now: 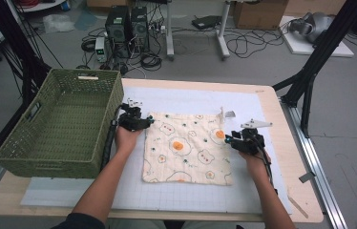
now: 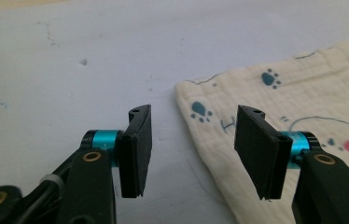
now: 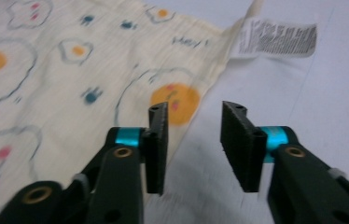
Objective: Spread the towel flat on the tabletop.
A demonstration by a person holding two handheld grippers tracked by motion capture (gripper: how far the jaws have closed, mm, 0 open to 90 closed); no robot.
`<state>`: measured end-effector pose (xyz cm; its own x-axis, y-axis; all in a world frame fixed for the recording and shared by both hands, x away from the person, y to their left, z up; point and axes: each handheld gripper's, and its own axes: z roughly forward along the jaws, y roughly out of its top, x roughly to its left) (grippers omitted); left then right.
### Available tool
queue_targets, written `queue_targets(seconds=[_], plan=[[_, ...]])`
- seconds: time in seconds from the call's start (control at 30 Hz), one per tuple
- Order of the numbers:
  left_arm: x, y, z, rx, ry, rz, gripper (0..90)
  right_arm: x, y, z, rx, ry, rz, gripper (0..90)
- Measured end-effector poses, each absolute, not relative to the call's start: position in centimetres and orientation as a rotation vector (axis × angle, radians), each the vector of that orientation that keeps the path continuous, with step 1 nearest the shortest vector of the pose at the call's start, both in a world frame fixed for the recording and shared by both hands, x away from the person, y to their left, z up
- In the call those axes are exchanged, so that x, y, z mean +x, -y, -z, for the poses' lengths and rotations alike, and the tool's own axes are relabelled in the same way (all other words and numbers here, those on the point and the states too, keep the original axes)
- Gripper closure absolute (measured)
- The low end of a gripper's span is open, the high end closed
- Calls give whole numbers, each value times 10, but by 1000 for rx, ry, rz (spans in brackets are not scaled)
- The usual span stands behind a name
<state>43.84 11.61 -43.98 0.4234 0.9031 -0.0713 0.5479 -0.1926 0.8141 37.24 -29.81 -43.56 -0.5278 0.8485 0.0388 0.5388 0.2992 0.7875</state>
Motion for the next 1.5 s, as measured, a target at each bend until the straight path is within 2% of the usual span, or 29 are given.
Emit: queue_targets(seconds=[0.03, 0.2, 0.23, 0.33, 0.43, 0.5, 0.53, 0.77, 0.87, 1.03, 1.13, 1.27, 1.5], plan=[[436, -116, 439, 1855, -1230, -541, 466, 380, 296, 435, 1264, -2168, -1087, 518], [432, -116, 436, 1876, -1189, -489, 459, 415, 281, 442, 1341, -2171, -1018, 529], [432, -116, 436, 1876, -1189, -489, 461, 419, 279, 443, 1341, -2168, -1019, 565], [431, -117, 435, 1876, -1182, -479, 465, 425, 273, 446, 1302, -2203, -986, 843], [430, -116, 435, 1868, -1173, -473, 463, 424, 273, 445, 1310, -2154, -893, 874], [429, -116, 434, 1854, -1159, -473, 460, 425, 278, 445, 1365, -2123, -904, 792], [428, -117, 434, 1846, -1154, -474, 457, 424, 279, 443, 1375, -2104, -884, 666], [417, -125, 435, 1783, -1126, -427, 391, 404, 299, 422, 1334, -2048, -1029, 412], [406, -123, 429, 1738, -1033, -360, 356, 391, 305, 413, 1308, -2106, -1077, 298], [389, -120, 423, 1736, -969, -386, 265, 364, 309, 404, 1219, -2094, -1106, 215], [383, -119, 420, 1719, -959, -397, 172, 350, 314, 405, 1195, -2088, -1149, 188], [376, -119, 419, 1710, -929, -391, 173, 342, 319, 411, 1176, -2071, -1131, 122], [368, -124, 425, 1701, -956, -374, 173, 342, 325, 411, 1213, -2043, -1159, 119]])
